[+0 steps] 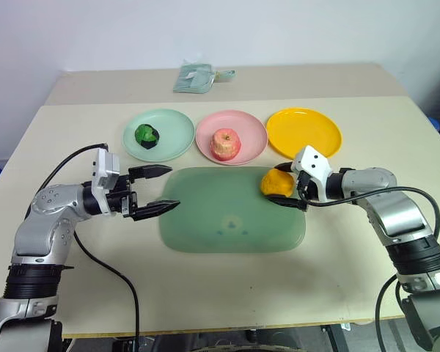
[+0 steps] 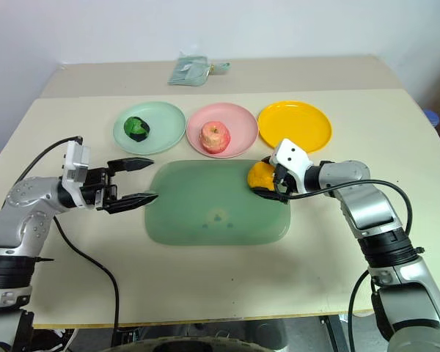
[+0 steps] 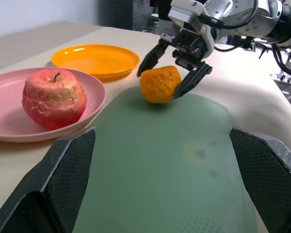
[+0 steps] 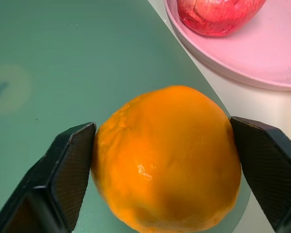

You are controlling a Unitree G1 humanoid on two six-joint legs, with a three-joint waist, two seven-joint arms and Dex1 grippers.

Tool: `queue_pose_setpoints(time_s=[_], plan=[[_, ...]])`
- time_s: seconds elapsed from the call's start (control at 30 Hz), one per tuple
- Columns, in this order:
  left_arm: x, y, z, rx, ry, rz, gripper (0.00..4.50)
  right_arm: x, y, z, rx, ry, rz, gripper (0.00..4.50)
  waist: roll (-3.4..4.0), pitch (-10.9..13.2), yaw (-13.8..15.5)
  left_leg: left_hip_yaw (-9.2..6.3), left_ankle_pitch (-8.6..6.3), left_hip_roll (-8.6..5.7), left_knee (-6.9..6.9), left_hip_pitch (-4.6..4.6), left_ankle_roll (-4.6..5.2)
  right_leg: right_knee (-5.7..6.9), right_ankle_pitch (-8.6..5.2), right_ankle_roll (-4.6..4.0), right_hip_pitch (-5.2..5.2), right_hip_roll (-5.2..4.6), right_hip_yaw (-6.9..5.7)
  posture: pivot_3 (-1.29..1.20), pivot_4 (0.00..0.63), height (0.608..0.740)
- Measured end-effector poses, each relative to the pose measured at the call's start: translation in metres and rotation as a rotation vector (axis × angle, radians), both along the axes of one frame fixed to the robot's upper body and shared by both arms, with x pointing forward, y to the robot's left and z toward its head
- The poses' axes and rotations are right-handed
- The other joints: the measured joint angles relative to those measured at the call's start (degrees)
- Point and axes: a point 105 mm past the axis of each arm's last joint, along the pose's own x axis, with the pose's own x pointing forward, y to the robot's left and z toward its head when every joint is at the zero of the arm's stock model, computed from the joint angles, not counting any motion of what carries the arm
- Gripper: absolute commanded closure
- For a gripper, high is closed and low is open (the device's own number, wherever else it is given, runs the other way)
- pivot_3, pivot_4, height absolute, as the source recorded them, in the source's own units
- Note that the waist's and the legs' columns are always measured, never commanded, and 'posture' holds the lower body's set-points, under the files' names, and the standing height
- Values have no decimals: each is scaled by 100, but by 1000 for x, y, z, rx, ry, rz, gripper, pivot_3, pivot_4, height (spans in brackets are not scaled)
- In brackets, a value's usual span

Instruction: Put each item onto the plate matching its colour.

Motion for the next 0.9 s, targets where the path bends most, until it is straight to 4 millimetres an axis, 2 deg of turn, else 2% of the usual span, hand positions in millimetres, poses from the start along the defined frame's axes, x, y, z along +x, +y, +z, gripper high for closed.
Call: queue_pose_setpoints(time_s=[0.17, 0.3, 0.43, 0.5, 0.53, 0.57, 0.63, 0.7, 0.8, 0.9], plan=[[1, 0, 1, -4, -10, 8, 0, 3, 2, 1, 14, -3, 0, 1107, 0, 0, -1, 0, 0, 0, 0, 0, 0, 0, 0, 0, -1, 0, 0, 0, 150, 729], [4, -3, 1, -33, -14, 25, 0, 20, 7, 11, 97, -48, -58, 1107, 1, 1, -3, 0, 3, 0, -1, 0, -4, 2, 0, 0, -4, 0, 0, 0, 150, 729], [29, -3, 16, -92, -38, 139, 0, 69, -15, 56, 166, -270, -298, 1107, 1, 4, 20, -2, 10, -3, 2, 0, -17, 7, 2, -1, -4, 2, -3, 0, 150, 729], [38, -1, 22, -112, -52, 192, 0, 85, -32, 77, 175, -365, -411, 1107, 0, 3, 23, -1, 11, -4, -2, -1, -18, 1, 2, -1, -4, 2, -3, 0, 150, 729], [40, -2, 22, -120, -50, 206, 0, 90, -40, 81, 170, -389, -462, 1107, -2, 2, 9, 0, 9, -5, -4, 0, -15, -1, 2, -1, -3, 1, -2, 0, 150, 729], [42, -3, 21, -122, -45, 214, 0, 96, -46, 80, 160, -403, -506, 1107, -2, 2, -2, 3, 9, -5, -4, -1, -14, -2, 2, -1, -4, 0, -2, 0, 150, 729], [43, -9, 15, -110, -36, 219, 0, 103, -57, 66, 128, -390, -578, 1107, -2, 2, -14, 7, 9, -6, -8, -1, -14, -3, 2, -1, -6, 0, -1, 0, 150, 729], [42, -15, 14, -109, -43, 214, 0, 106, -60, 51, 108, -360, -601, 63, 0, 3, -19, 9, 9, -4, -8, -3, -15, -2, 2, -1, -10, 1, 0, 0, 150, 729], [35, -24, 12, -97, -54, 182, 0, 106, -54, 47, 121, -353, -586, 28, 2, 4, -50, 11, 11, -1, -7, -3, -17, 2, 2, -1, -12, 3, 3, 0, 150, 729], [33, -24, 13, -94, -59, 173, 0, 108, -53, 59, 132, -419, -590, 28, 2, 5, -40, 10, 12, -1, -6, -3, -19, 6, 2, -1, -14, 4, 2, 0, 150, 729]])
